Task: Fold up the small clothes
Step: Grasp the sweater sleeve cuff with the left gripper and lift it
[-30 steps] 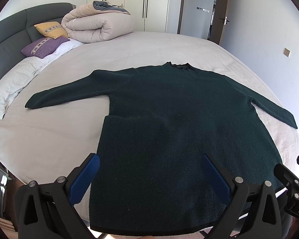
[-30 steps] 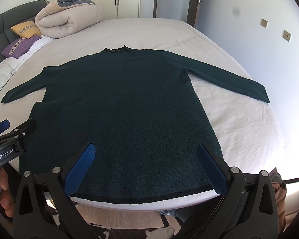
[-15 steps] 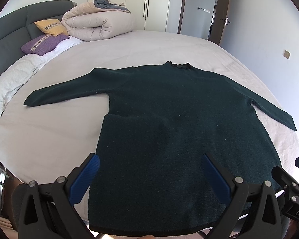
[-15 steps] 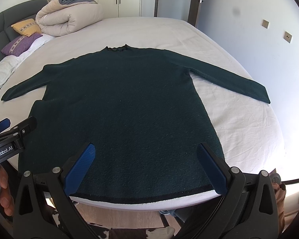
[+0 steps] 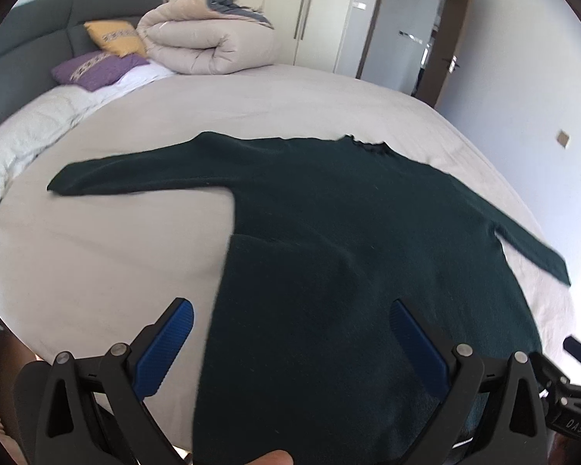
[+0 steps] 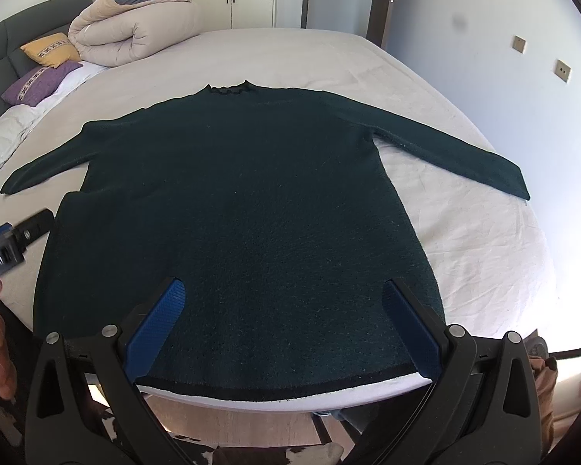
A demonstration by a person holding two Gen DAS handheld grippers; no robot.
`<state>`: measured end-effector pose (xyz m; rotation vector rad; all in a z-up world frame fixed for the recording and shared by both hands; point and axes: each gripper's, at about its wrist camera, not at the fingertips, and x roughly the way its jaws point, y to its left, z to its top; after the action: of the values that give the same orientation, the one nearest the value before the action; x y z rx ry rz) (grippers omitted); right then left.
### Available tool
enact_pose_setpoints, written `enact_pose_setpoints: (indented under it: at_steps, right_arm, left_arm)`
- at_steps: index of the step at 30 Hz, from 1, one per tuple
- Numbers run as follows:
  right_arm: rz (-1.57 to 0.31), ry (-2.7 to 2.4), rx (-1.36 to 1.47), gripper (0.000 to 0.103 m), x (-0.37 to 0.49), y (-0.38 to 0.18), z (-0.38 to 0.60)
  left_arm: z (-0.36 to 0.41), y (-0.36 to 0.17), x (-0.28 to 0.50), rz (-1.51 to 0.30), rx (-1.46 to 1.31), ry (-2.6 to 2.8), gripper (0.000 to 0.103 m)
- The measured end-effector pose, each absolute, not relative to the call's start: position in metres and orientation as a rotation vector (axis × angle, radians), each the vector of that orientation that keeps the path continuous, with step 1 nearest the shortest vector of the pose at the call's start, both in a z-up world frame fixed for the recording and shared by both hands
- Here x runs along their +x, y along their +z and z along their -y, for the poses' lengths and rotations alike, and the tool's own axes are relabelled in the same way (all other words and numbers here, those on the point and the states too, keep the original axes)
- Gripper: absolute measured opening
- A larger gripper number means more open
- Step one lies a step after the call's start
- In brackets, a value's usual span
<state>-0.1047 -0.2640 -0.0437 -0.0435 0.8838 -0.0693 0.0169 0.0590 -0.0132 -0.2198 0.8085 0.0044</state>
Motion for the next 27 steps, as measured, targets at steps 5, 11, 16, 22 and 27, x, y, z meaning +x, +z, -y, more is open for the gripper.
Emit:
enact_pose_setpoints:
  at_steps: [5,11,16,22,27]
  right_arm:
    - [-0.891,-0.041,-0.046,0.103,-0.094,-0.042,0.257]
    - [-0.896,0.099,0.044,0.103,-0.077,-0.035,0.241]
    - [-0.895,0.151,0.066,0.103,-0.061,-0.029,0.222]
    - [-0.898,0.143,0.054,0.103,-0.035,-0.028,0.208]
    - [-0.893,0.162,0.061,0.103,-0.01,-0.028,0.2]
  left_arm:
    - [-0.126,-0.016,0.035,-0.806,-0.396,0.025,0.103]
    - [-0.212,-0.024,0.053,-0.725,-0.627,0.02,0.103]
    - [-0.276,-0.043,0.073,-0.807,-0.799,0.049,0.103]
    - [-0.351,-0.051,0.089,-0.721,-0.928,0.155,0.103]
    - [-0.405,-0.074,0.11,-0.638,-1.053,0.234,0.097]
